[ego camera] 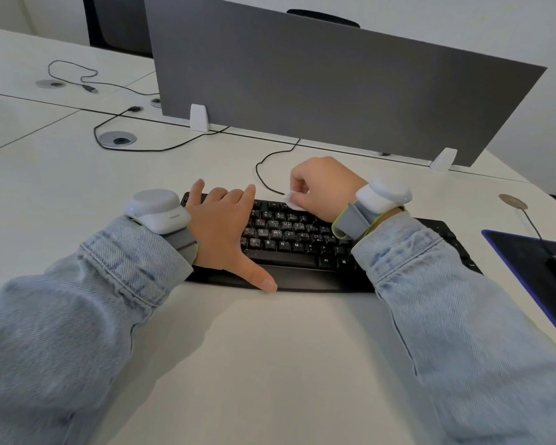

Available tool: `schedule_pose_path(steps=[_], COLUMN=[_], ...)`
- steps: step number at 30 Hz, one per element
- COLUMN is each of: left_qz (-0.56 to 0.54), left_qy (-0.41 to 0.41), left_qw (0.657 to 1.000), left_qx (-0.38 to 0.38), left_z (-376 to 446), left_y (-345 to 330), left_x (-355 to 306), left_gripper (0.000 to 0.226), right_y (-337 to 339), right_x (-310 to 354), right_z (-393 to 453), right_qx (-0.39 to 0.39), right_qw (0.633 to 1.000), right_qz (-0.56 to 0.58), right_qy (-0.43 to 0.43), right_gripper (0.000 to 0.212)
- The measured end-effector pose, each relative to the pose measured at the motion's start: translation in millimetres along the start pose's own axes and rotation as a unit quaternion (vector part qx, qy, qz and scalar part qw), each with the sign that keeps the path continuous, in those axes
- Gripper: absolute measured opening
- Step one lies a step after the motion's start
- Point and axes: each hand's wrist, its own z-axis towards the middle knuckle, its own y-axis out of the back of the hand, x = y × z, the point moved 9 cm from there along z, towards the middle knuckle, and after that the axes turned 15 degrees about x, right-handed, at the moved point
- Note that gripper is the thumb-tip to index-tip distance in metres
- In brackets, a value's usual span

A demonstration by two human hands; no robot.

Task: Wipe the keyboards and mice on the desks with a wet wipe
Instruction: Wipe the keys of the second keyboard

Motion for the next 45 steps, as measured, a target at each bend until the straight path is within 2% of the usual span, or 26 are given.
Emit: schedule_pose_path(steps=[2, 4, 8, 12, 18, 22, 31, 36, 45], left_qz=[-0.001, -0.003, -0.007, -0.010, -0.005, -0.005, -0.007, -0.007, -0.016], left_qy=[-0.001, 0.004, 0.002, -0.008, -0.024, -0.026, -0.026, -0.027, -0.046], left_qw=[1.000, 1.000, 1.000, 1.000, 0.999, 0.999, 1.000, 1.000, 0.999], left_qx=[0.002, -0.004, -0.011, -0.014, -0.034, -0.019, -0.010, -0.009, -0.013], left_z=[-0.8, -2.0, -1.1, -0.7, 0.8, 0.4, 1.4, 0.4, -0.8], left_y=[-0.1, 0.4, 0.7, 0.5, 1.1, 0.3, -1.0, -0.6, 0.1], left_x=[-1.0, -1.5, -1.3, -0.3, -2.2, -4.1, -3.5, -3.3, -12.0], left_gripper=[0.170, 0.170, 0.170, 0.167, 0.162, 0.163, 0.162, 0.163, 0.161], right_y=[4.0, 0.1, -2.9, 17.9, 13.9, -1.2, -1.6, 13.1, -10.5], right_x=[12.9, 26.8, 9.5, -8.1, -42.4, -52.3, -47.8, -54.6, -58.7], right_z=[0.0, 3.2, 3.0, -11.7, -37.7, -46.5, -38.6, -62.0, -83.3], right_qx=[-0.034, -0.035, -0.001, -0.027, 0.064, 0.114, 0.076, -0.004, 0.017], right_qw=[0.999, 0.998, 1.000, 0.999, 0.996, 0.991, 0.996, 0.996, 0.988], right_qz=[0.031, 0.044, -0.023, 0.028, -0.005, 0.009, 0.012, 0.082, 0.142], right_qy=[0.022, 0.042, -0.010, -0.008, -0.062, -0.074, -0.050, -0.039, -0.056], right_gripper=[0.012, 0.013, 0.016, 0.019, 0.020, 0.019, 0.014, 0.009, 0.014])
